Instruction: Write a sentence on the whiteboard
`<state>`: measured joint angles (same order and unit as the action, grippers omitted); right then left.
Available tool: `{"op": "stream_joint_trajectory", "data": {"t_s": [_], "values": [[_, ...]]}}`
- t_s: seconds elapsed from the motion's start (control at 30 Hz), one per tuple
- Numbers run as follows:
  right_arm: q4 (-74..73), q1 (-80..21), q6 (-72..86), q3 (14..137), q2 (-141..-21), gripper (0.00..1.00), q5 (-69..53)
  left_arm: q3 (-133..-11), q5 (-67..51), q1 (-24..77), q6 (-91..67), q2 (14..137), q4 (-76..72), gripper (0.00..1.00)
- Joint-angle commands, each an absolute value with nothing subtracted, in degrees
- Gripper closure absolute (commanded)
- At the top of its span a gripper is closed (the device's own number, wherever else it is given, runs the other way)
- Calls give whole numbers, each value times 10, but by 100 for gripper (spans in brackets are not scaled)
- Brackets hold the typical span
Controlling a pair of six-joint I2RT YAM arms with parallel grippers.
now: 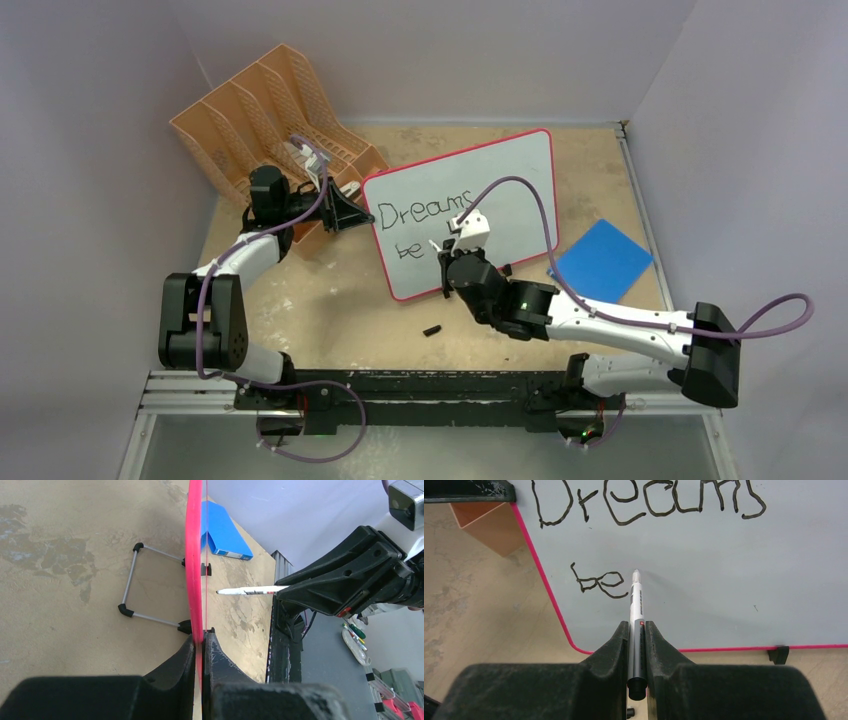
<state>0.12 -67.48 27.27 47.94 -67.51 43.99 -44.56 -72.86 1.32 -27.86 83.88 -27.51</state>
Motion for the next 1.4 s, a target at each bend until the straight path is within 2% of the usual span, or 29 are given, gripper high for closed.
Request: {"op": "stream_joint_trajectory", "data": {"t_s": [0.0,1.37], "values": [[17,-669,281,474,-676,100,459,-461,-737,19,-262,822,-283,100],[57,-653,259,481,-707,100,421,-461,-739,18,-262,822,-282,100]]}}
